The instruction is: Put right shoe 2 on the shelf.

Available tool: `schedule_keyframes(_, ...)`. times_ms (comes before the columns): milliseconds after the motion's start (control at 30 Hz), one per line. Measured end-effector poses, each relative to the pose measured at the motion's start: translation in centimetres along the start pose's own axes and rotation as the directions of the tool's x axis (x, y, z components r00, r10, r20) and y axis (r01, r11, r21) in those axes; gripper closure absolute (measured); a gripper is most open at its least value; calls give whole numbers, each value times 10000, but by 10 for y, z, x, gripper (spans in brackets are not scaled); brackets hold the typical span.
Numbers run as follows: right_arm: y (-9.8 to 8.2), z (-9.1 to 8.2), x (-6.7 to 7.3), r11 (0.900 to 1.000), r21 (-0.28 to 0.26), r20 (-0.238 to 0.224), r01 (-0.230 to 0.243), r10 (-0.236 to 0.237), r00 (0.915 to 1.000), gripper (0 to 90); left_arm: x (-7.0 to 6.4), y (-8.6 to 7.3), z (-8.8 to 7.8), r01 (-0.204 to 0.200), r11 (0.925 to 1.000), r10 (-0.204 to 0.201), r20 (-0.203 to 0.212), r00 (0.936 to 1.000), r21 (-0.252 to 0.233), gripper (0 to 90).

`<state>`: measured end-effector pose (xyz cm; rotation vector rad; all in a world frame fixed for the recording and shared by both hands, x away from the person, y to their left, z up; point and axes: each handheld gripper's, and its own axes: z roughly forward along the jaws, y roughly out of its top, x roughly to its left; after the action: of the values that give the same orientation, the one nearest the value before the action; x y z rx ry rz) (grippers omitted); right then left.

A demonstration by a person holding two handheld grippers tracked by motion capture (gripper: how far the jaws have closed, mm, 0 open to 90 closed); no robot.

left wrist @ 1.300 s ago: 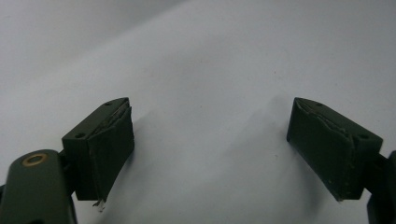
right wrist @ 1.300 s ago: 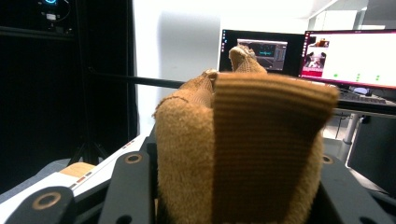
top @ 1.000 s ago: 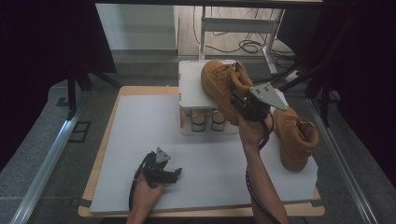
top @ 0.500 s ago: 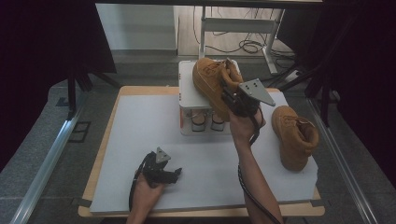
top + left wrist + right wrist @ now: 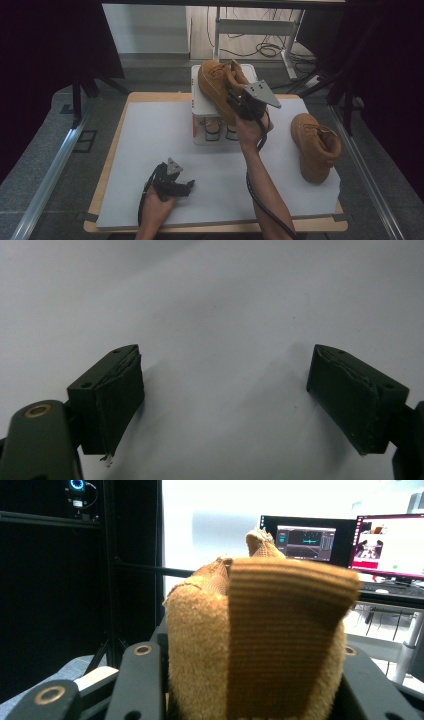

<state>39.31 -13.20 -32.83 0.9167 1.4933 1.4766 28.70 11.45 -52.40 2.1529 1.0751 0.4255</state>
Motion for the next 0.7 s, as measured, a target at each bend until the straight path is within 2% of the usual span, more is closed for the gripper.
schedule_keyframes(533, -3, 30, 10, 9999, -26, -60, -135, 135, 9999, 544, 0, 0, 0, 15, 10000, -15, 2, 10000, -54, 151)
schedule_keyframes(700, -8, 36, 10, 9998, -18, -127, -218, 217, 9997, 504, -1, 0, 0, 5, 10000, -5, -4, 10000, -52, 151)
